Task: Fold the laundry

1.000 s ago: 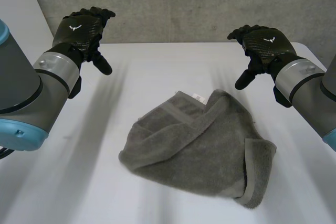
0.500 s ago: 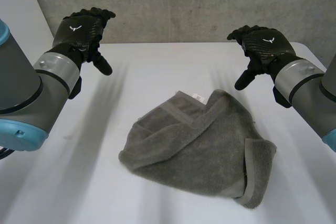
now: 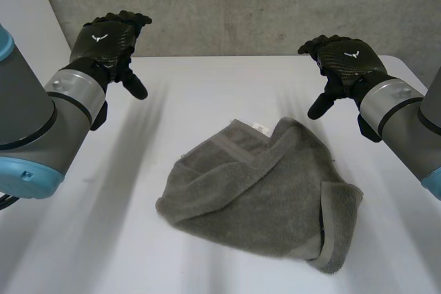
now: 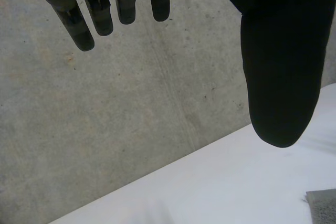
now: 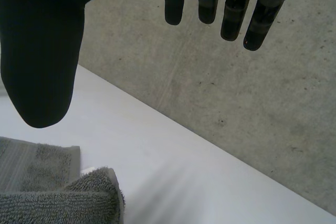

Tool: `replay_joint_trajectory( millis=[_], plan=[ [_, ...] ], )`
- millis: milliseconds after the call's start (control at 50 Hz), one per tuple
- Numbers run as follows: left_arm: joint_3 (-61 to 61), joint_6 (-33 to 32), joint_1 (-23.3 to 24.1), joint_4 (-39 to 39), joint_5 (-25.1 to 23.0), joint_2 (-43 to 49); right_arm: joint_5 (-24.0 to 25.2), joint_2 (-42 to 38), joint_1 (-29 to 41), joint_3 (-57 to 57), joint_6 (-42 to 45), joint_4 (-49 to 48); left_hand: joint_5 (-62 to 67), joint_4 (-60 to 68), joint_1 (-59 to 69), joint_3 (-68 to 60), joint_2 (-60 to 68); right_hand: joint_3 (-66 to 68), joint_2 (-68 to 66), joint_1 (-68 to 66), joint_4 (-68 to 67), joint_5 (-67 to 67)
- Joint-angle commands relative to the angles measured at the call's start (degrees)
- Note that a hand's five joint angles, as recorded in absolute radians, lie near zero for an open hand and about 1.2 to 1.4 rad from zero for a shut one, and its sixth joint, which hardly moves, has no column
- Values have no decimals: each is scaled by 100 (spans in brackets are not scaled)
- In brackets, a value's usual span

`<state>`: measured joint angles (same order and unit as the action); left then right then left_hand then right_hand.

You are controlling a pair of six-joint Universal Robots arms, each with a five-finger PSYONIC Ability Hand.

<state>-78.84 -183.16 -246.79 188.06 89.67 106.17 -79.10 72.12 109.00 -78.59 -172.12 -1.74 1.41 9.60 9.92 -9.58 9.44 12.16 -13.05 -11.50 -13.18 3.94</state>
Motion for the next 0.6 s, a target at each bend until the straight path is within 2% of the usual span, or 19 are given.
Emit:
replay_joint_trajectory(
  millis=[20,120,180,220,280,320,380,600],
  plan=[
    [-35,0,35,3,-11,45,-44,-48,-11,37,-14,7,-120,61,29,-63,77,-216,305,150,318,-394],
    [-61,0,79,-15,-90,264,-184,-241,-19,125,-6,147,-52,129,96,-131,144,5,84,-71,97,-173],
    [-70,0,184,-41,-345,519,-220,-452,-11,186,-6,427,15,196,164,-198,212,446,-358,-512,-345,269],
    [-70,0,377,-146,-738,790,-229,-576,24,239,-14,605,65,246,214,-248,262,482,-393,-548,-380,304],
    [-70,-9,483,-234,-934,915,-220,-847,68,292,-49,858,65,247,214,-248,262,415,-326,-481,-313,237],
    [-70,-35,641,-444,-1257,1116,-229,-980,77,292,-85,895,82,263,231,-265,279,364,-275,-430,-262,186],
    [-79,-192,799,-550,-1425,1292,-237,-1182,86,292,-120,895,82,263,231,-265,279,364,-275,-430,-262,186],
    [-184,-1265,1247,-533,-1399,1898,-484,-2035,174,485,-366,798,451,632,599,-633,647,515,-427,-581,-414,338]
  ],
)
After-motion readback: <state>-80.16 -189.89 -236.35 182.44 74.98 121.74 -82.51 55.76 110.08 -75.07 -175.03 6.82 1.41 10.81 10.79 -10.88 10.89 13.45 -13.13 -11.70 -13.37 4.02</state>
